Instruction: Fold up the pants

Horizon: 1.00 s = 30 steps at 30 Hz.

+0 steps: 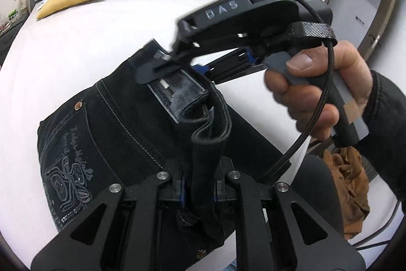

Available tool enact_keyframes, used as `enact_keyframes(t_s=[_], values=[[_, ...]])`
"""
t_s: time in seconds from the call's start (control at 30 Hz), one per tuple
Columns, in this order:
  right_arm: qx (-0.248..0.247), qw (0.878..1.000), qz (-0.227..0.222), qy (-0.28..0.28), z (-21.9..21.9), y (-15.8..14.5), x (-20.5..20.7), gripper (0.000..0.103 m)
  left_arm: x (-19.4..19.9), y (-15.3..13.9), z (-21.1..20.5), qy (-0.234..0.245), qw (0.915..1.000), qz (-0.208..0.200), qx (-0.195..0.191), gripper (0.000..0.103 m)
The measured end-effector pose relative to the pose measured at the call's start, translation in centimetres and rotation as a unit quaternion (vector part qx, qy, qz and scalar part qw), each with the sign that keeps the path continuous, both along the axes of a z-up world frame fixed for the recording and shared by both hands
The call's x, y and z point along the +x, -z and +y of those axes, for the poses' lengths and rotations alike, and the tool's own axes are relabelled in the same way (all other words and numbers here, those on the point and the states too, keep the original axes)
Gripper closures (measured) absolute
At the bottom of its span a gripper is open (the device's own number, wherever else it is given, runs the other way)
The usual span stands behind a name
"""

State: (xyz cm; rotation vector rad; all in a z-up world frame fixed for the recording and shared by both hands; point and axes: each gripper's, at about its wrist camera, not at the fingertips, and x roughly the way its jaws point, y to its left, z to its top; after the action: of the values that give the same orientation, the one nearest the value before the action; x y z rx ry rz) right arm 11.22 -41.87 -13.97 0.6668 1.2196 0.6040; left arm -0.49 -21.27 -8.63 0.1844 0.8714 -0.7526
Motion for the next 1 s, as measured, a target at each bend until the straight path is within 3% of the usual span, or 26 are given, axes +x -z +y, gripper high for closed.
enact_keyframes(t_s=[0.13,0.27,0.63,0.73,0.8,0.9,1.0], values=[[-0.024,1.000,-0.003,0.010,-2.1,0.4,-0.2,0.082,0.3,0.7,-3.0,0.014,0.9998,-0.003,0.012,0.091],[-0.048,0.999,-0.013,0.008,-2.8,0.2,-0.3,0.085,-0.1,1.1,-6.4,0.029,0.9991,-0.012,0.028,0.091],[-0.030,0.998,-0.011,0.050,-5.7,2.9,-2.3,0.086,0.1,3.1,-7.1,0.055,0.9970,-0.011,0.054,0.091],[-0.015,0.998,-0.001,0.058,-6.2,4.6,-2.0,0.085,0.9,4.6,-7.2,0.049,0.9969,0.013,0.059,0.089],[-0.005,0.998,0.003,0.058,-6.2,5.2,-2.1,0.085,1.0,4.6,-7.1,0.050,0.9971,0.021,0.053,0.084],[0.012,0.997,0.006,0.072,-6.8,4.9,-2.9,0.073,1.3,3.4,-5.2,0.059,0.9958,0.068,0.018,0.073],[-0.018,0.996,-0.010,0.088,-7.4,3.2,-4.2,0.066,0.7,2.3,-2.1,0.064,0.9920,0.107,-0.022,0.068]])
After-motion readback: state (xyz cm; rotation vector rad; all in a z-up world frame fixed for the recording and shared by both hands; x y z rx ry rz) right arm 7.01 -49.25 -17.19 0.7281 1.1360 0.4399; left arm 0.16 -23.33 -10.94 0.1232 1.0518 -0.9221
